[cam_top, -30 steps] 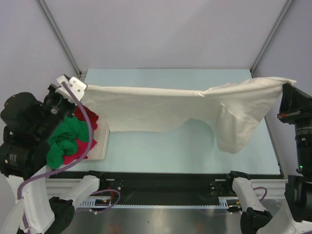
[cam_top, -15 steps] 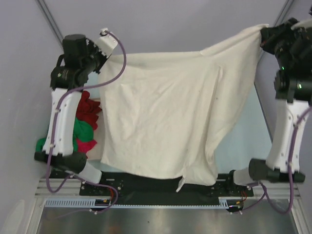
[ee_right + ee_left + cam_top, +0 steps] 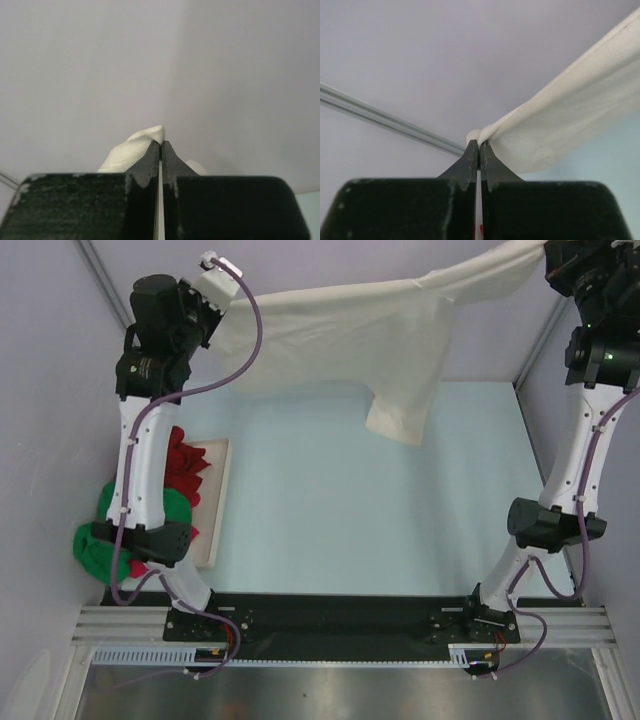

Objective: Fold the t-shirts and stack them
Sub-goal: Flatten the tshirt out

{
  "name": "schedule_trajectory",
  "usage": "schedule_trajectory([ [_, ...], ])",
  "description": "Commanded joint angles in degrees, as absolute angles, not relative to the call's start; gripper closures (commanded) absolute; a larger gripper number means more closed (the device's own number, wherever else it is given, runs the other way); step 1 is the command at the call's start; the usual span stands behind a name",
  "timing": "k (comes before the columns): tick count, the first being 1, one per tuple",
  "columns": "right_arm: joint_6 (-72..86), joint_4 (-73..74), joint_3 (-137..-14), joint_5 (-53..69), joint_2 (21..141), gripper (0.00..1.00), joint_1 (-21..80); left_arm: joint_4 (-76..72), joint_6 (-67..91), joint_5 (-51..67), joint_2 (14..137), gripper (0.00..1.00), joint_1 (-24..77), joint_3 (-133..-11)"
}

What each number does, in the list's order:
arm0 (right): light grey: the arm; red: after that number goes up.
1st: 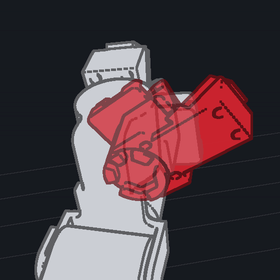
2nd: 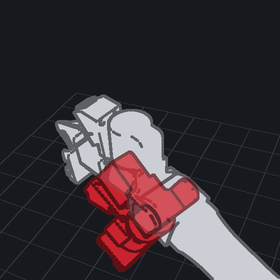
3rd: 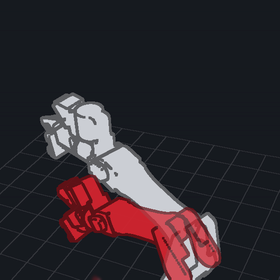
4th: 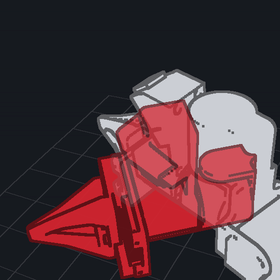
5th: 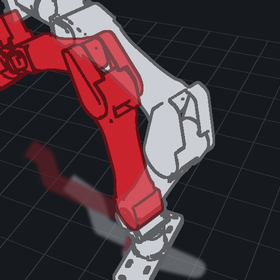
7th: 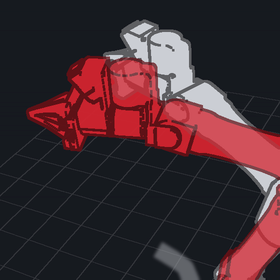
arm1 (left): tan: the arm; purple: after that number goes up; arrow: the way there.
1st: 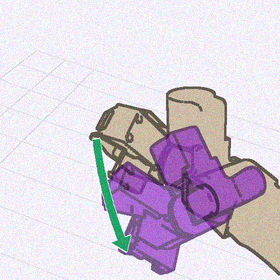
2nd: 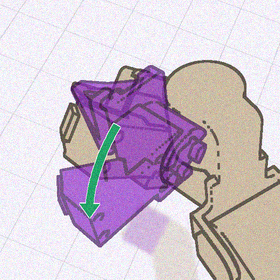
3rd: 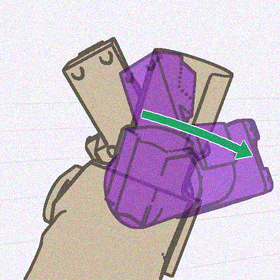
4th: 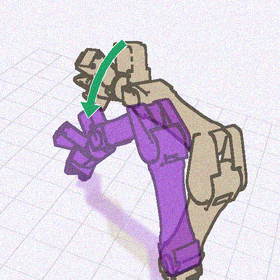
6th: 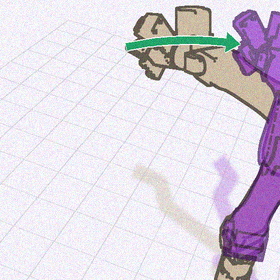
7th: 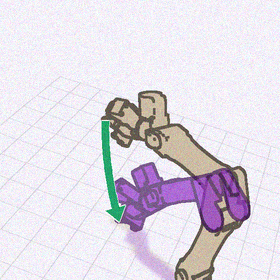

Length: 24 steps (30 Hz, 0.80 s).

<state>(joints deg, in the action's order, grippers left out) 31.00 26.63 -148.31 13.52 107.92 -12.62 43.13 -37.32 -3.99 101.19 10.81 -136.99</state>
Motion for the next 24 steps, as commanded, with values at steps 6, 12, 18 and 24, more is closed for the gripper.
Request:
schedule_trajectory([
  [6, 20.1, 21.4, -124.7, 15.4, 87.4, 1.0, -13.9, 35.6, -38.5, -0.4, 84.5, 1.0, 11.2, -106.2],
  [12, 21.5, 17.4, -76.7, 10.9, 60.6, 1.0, -13.9, 30.5, -40.3, 3.2, 75.0, 1.0, 11.7, -76.3],
  [18, 25.5, 27.5, -53.8, 11.0, 47.1, 1.0, -13.8, 31.0, -41.2, 4.8, 69.4, 1.0, 11.8, -59.4],
  [24, 28.0, 42.0, -44.6, 8.9, 37.4, 1.0, -13.8, 35.8, -41.0, 6.0, 63.6, 1.0, 11.8, -49.6],
])
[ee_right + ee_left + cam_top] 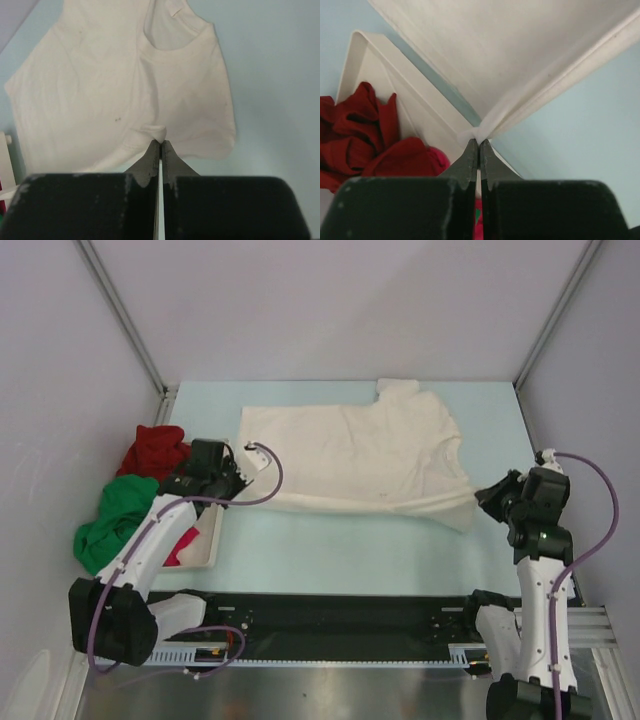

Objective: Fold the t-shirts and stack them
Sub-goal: Flatten the tshirt out, then fold the tshirt

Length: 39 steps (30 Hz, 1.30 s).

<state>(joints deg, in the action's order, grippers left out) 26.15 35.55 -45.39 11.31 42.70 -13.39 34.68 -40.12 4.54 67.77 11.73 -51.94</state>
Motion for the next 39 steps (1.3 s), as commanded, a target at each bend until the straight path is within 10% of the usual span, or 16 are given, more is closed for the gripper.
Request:
schedule_trajectory([
  [1, 28.3, 43.6, -44.5, 8.4, 36.3, 1.0, -13.8, 37.3, -41.0, 6.6, 62.6, 1.0, 11.8, -47.6],
  [6, 33.0, 39.3, -41.7, 12.0, 32.9, 1.0, -13.4, 37.1, -41.0, 7.6, 62.0, 1.0, 11.8, -44.2],
  [17, 23.9, 7.9, -46.8, 13.7, 66.8, 1.0, -6.3, 22.0, -35.6, -1.9, 80.4, 1.0, 11.4, -51.9],
  [36, 15.6, 9.7, -67.8, 8.6, 93.9, 1.0, -5.4, 14.9, -34.3, -7.1, 87.6, 1.0, 11.4, -53.8],
  [39, 14.6, 13.8, -71.7, 6.6, 96.1, 0.7, -5.4, 14.5, -34.5, -7.4, 88.2, 0.81, 11.4, -54.8],
])
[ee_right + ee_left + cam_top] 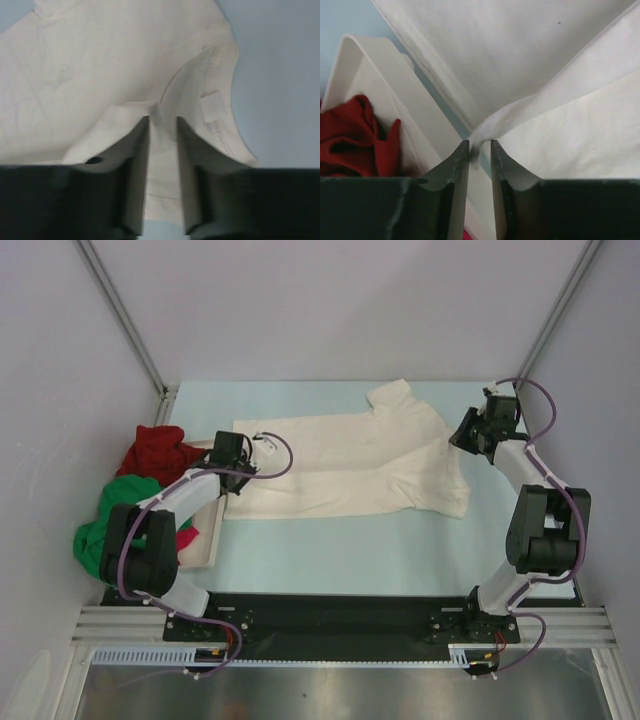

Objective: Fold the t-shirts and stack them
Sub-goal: Fold the tshirt

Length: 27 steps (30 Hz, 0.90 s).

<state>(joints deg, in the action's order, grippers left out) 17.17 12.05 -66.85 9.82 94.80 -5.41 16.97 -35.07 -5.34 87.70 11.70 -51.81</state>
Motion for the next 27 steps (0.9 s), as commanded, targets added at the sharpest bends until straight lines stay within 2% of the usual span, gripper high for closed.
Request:
schedule_trajectory([
  [1, 15.2, 15.5, -72.7, 5.5, 96.4, 0.58, -5.4, 14.7, -34.5, -7.5, 88.3, 0.69, 11.4, -55.6],
  [2, 16.2, 19.6, -74.3, 4.1, 96.2, 0.49, -5.5, 14.9, -34.3, -7.5, 88.0, 0.52, 11.5, -56.2],
  [3, 17.5, 22.0, -74.4, 0.6, 95.7, 0.46, -5.9, 16.2, -33.8, -6.9, 87.5, 0.47, 11.7, -56.8],
  [6, 22.7, 28.4, -69.6, -3.5, 90.1, 0.41, -7.0, 18.0, -34.0, -2.4, 81.0, 0.39, 13.1, -56.9],
  [9, 25.6, 29.3, -58.9, -3.0, 82.5, 0.37, -7.4, 20.2, -36.0, 1.0, 73.4, 0.35, 16.9, -53.0],
  [12, 28.1, 29.2, -50.2, -0.6, 77.7, 0.37, -8.5, 26.3, -37.8, 2.9, 73.6, 0.38, 20.1, -51.0],
  [18, 30.8, 25.6, -41.5, 2.9, 73.3, 0.38, -10.0, 22.5, -42.6, -4.7, 76.5, 0.39, 21.7, -41.7],
  [25, 32.6, 18.8, -39.6, 5.5, 79.1, 0.42, -10.4, 14.9, -44.1, -8.5, 81.9, 0.37, 21.3, -39.0],
  [27, 32.6, 17.8, -39.2, 5.5, 80.9, 0.47, -10.9, 12.5, -43.7, -9.3, 84.0, 0.38, 20.6, -38.8],
])
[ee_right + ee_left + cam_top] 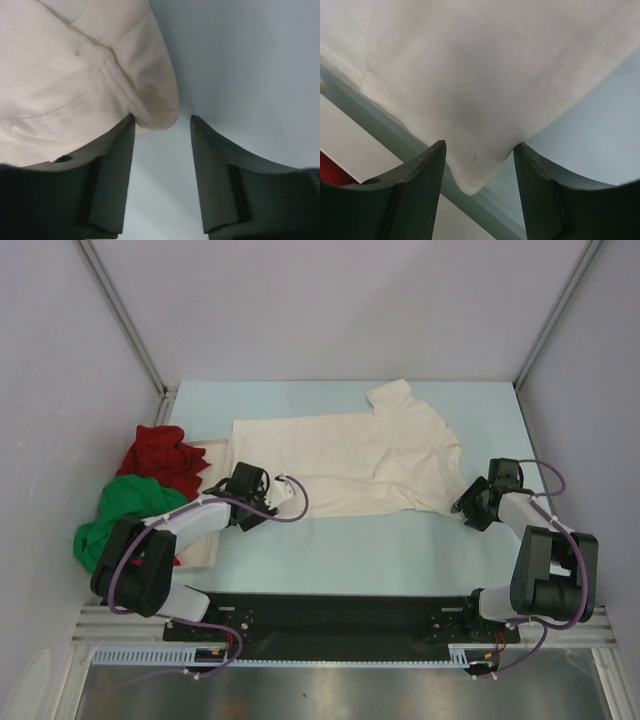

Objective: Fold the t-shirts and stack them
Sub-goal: Fold the tshirt

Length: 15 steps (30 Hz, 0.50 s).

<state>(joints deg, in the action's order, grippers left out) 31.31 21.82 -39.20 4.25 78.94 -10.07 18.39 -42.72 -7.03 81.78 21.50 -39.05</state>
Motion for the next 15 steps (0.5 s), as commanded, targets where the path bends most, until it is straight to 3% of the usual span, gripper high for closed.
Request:
schedule_trajectory([
  [1, 32.7, 17.6, -39.1, 5.6, 81.2, 0.51, -11.2, 12.0, -43.7, -9.3, 84.6, 0.38, 20.3, -38.7],
  [4, 32.8, 17.2, -38.1, 6.9, 80.7, 0.78, -14.1, 10.4, -43.8, -9.4, 86.7, 0.44, 19.9, -38.1],
  [5, 32.9, 17.2, -37.8, 6.8, 79.9, 0.93, -15.2, 10.1, -43.7, -9.4, 87.3, 0.55, 19.7, -37.9],
  [6, 33.0, 17.3, -36.8, 6.9, 77.9, 1.0, -16.2, 9.6, -43.5, -9.3, 88.0, 0.63, 19.8, -37.7],
  [7, 33.1, 17.5, -36.3, 6.9, 76.8, 1.0, -18.8, 9.5, -43.4, -9.2, 88.3, 0.73, 19.7, -37.6],
  [8, 33.2, 17.8, -35.7, 7.2, 75.6, 1.0, -20.1, 9.1, -43.1, -9.1, 88.4, 0.93, 19.7, -37.6],
  [9, 33.2, 18.2, -35.3, 8.0, 74.5, 1.0, -21.3, 8.9, -42.6, -8.8, 88.3, 1.0, 19.7, -37.7],
  [15, 33.8, 23.5, -32.2, 13.5, 64.8, 1.0, -32.0, 15.5, -39.5, -1.8, 82.7, 1.0, 19.7, -39.9],
])
